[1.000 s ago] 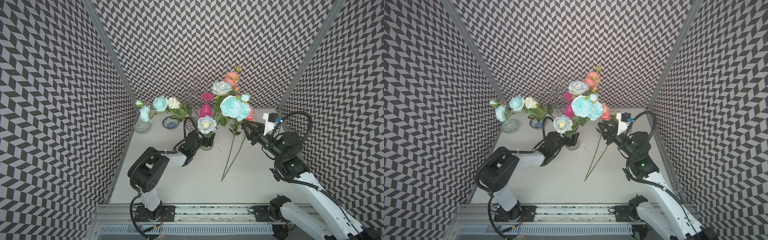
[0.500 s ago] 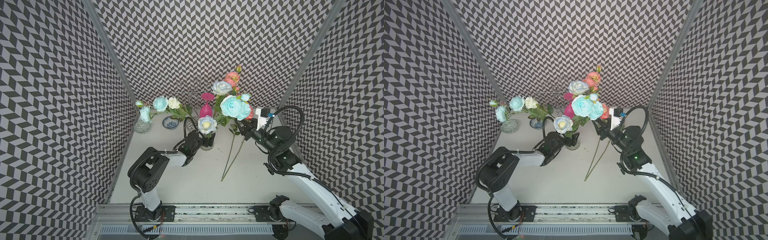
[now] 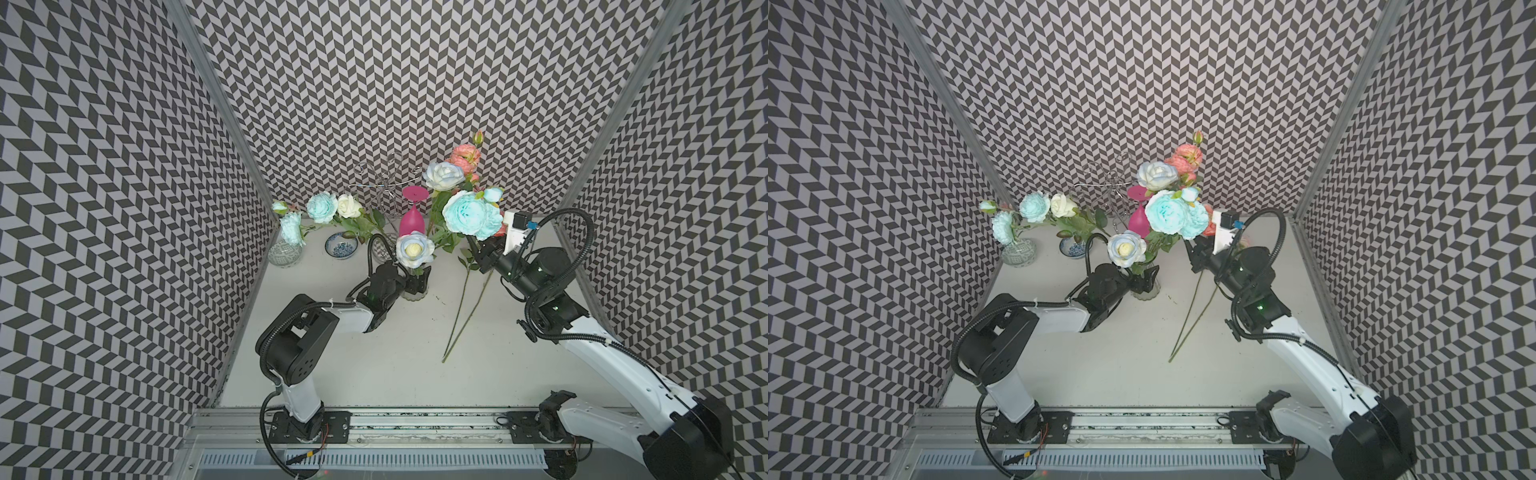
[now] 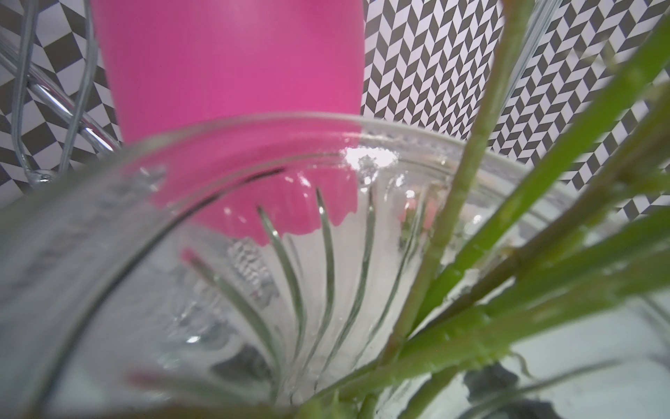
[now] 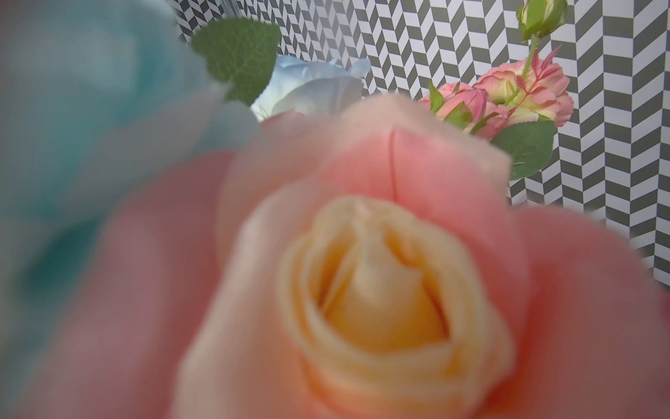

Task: Pick out pink flowers from the vase
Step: Pick up the flower from the vase.

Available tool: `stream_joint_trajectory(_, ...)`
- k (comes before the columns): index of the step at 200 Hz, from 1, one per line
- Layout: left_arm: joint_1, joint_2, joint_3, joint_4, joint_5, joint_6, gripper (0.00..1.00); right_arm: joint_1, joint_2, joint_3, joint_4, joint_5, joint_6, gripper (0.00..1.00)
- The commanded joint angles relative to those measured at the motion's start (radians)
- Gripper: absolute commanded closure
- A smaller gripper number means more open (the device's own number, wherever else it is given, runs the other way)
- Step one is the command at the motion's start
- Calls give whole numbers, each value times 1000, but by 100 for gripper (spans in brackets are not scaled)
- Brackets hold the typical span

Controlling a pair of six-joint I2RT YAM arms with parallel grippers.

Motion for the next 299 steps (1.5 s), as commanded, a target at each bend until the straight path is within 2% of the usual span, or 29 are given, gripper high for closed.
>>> stream_joint_trajectory(1, -17, 26, -9, -126, 40, -41, 8, 10, 10, 28, 78, 42, 2, 78)
stream_joint_trajectory(61, -17, 27, -14, -119, 38, -43, 8, 10, 17, 40, 94, 72, 3, 90)
stream_joint_trajectory(110, -17, 27, -11, -117, 34, -43, 8, 9, -63, 34, 55, 101, -16, 99)
stream_joint_trajectory(148, -17, 25, -12, -116, 34, -44, 8, 8, -134, 37, -22, 115, -30, 100)
stream_joint_trajectory(198, -16, 26, -8, -117, 31, -41, 8, 10, -219, 48, -109, 210, -58, 100)
stream_joint_trajectory(299, -16, 29, -6, -118, 31, -34, 8, 9, -333, 354, -528, 286, -102, 100)
